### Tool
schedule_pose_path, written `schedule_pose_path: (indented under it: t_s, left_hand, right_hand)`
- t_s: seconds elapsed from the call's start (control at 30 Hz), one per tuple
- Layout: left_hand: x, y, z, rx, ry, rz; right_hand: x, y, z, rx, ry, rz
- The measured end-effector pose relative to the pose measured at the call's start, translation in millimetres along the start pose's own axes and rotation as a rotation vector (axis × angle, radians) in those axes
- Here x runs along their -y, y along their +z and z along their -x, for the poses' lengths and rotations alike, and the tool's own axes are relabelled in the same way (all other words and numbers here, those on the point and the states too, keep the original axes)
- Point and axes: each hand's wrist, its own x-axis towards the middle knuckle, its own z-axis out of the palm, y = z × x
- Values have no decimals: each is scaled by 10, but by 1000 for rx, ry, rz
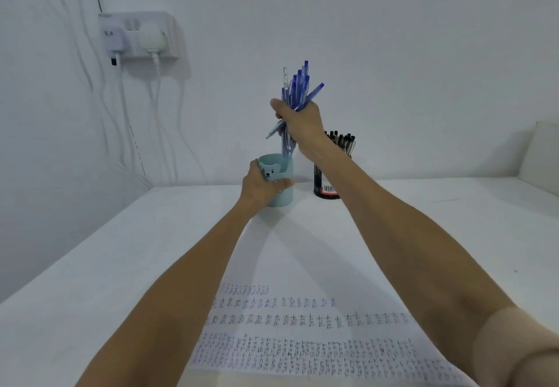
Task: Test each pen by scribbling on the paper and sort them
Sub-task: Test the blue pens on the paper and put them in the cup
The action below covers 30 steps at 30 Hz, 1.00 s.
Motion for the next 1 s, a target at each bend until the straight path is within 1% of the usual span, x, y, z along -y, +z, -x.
schedule_pose_path:
  t_s: [0.07,0.13,0.17,0.37,0.43,0.57,0.63,0.73,0.77,0.83,1.0]
  left_hand:
    - [60,-21,-18,-4,42,14]
    - [125,-61,-41,13,63,26]
    - [158,-89,-52,28,67,40]
    - [261,-207,-92,93,97,72]
    - [286,-209,-105,95,98,73]
    - [288,-184,-86,87,101,75]
    - [282,-177,-80,80,100,74]
    - [280,-159,-80,64,100,63]
    - [280,-153,-87,58,98,57]
    - [275,-150,-104,47,94,44]
    - [196,-157,-130,25,66,-5]
  right_hand:
    - [-44,105,-97,-57,-40,-119]
    - [-122,175,-199,-67,-67,-217]
    - [-171,204,-236,-57,-76,-222]
    - [-494,255,-251,86,0,-68]
    - [-587,253,-207,120,-9,34]
    - [-721,260,-130,67,-46,336]
    - [-782,258,-99,77,11,432]
    - [-856,250,-23,146,212,304]
    - [-875,248,-9,150,240,270]
    - [-892,242,12,147,230,260]
    - [-784,200,114,78,212,365]
